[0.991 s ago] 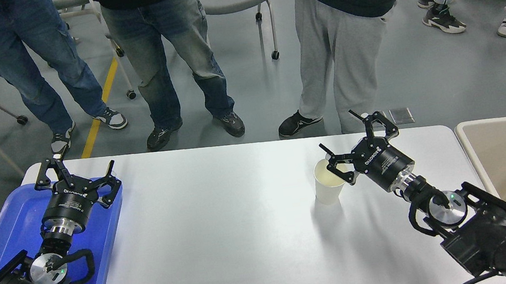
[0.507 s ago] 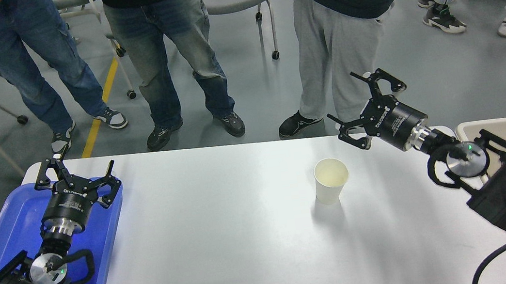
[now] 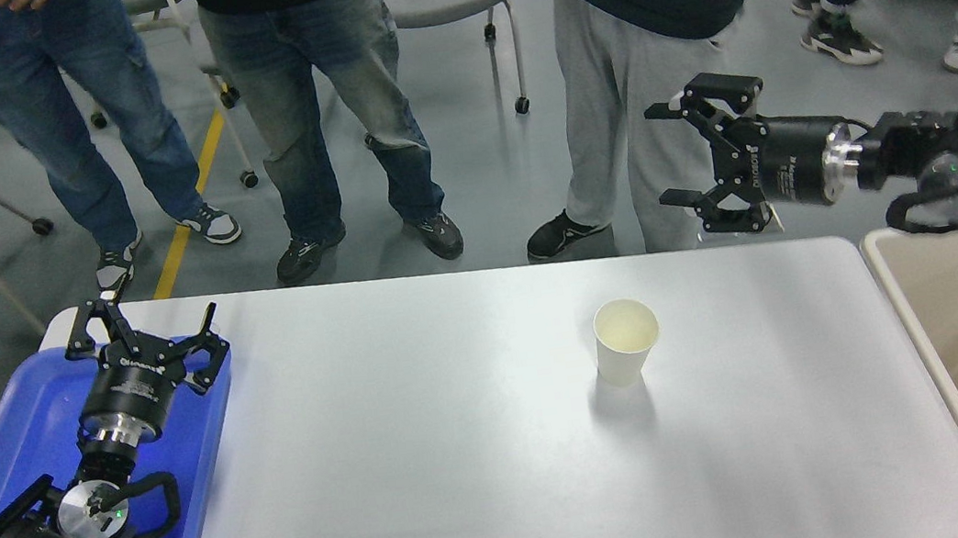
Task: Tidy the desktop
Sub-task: 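Raise the right gripper and swing it above the white paper cup, then lower the right gripper onto the white paper cup and close it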
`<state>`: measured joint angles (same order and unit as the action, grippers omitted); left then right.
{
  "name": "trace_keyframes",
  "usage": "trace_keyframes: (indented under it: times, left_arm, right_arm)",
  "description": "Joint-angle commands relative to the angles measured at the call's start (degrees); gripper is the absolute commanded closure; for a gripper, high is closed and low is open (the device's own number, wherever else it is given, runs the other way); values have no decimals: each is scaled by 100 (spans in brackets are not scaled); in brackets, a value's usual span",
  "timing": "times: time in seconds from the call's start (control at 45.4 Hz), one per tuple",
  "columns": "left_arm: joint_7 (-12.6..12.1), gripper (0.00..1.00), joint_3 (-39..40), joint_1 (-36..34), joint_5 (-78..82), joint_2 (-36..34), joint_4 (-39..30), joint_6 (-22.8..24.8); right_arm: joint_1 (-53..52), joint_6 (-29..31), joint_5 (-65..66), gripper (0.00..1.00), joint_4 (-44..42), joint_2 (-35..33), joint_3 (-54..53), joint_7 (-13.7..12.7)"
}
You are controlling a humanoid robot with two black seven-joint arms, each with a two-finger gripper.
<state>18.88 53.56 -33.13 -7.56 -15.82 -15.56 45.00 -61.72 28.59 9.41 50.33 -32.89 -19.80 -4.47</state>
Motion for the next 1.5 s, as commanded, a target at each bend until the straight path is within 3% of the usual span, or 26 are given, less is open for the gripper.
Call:
trace_keyframes:
  times: [0.0, 0.242, 0.463, 1.057, 1.476]
  left_arm:
    - [1, 0, -3, 0, 0, 0, 0, 0]
    - [1, 0, -3, 0, 0, 0, 0, 0]
    - [1, 0, 5, 0, 0, 0, 0, 0]
    - [1, 0, -3, 0, 0, 0, 0, 0]
    - [1, 0, -3, 0, 0, 0, 0, 0]
  right_arm:
    - [-1113, -20, 1045, 0, 302, -384, 1724, 8]
    - [-2458, -73, 1828, 0, 284, 133, 3772, 17]
    - [-2915, -152, 2170, 0, 267, 1003, 5179, 25]
    - [-2107, -477, 2794, 0, -375, 2103, 5224, 8]
    - [-1439, -908, 3296, 0, -850, 2147, 5083, 52]
